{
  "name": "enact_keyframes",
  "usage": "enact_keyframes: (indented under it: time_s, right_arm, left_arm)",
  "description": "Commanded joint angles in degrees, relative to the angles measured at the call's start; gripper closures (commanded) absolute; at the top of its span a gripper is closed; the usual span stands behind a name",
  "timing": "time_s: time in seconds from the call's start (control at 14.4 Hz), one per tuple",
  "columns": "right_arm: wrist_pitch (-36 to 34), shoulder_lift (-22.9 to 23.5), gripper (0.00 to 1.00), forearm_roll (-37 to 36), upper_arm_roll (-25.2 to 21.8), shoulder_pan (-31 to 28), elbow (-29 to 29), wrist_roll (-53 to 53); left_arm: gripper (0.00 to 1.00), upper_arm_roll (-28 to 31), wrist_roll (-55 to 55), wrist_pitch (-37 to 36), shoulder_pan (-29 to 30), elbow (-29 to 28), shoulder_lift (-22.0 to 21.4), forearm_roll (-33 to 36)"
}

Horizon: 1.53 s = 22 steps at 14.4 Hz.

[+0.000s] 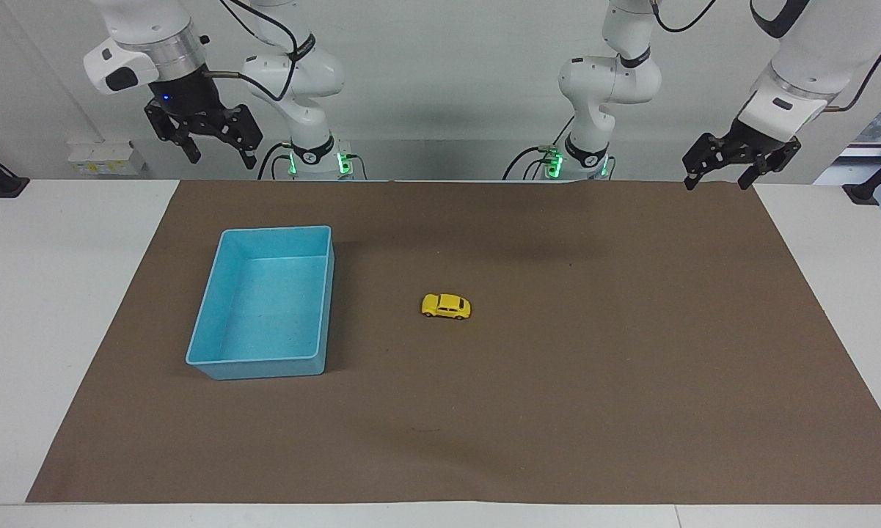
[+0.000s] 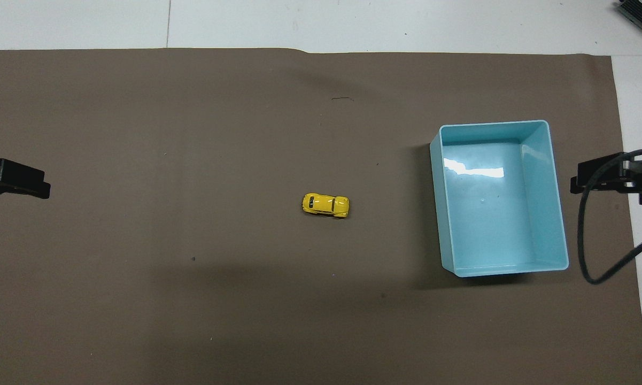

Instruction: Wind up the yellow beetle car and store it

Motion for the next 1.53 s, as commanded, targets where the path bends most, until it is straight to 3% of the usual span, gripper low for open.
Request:
enact_keyframes:
  time_s: [0.0,0.69,1.46]
  right_arm:
    - [1.3,-1.2,0.00,1.2,0.1,-0.5,-1.7,0.8]
    - [1.3,-1.2,0.00,1.2,0.2,-0.5,-1.7,0.8]
    - [1.2,-1.2,0.00,1.2,0.1,-0.5,-1.7,0.8]
  left_arm:
    - [0.00,-0.3,-0.3,-1.8,0.6,-0.4,-1.2,0.3]
    - [0.00,-1.1,2.1,-0.4,-0.4,0.0,-0.8,-0.3]
    - [0.00,-1.3,45.0,1.1,-2.6,-0.5,0.9,-2.4]
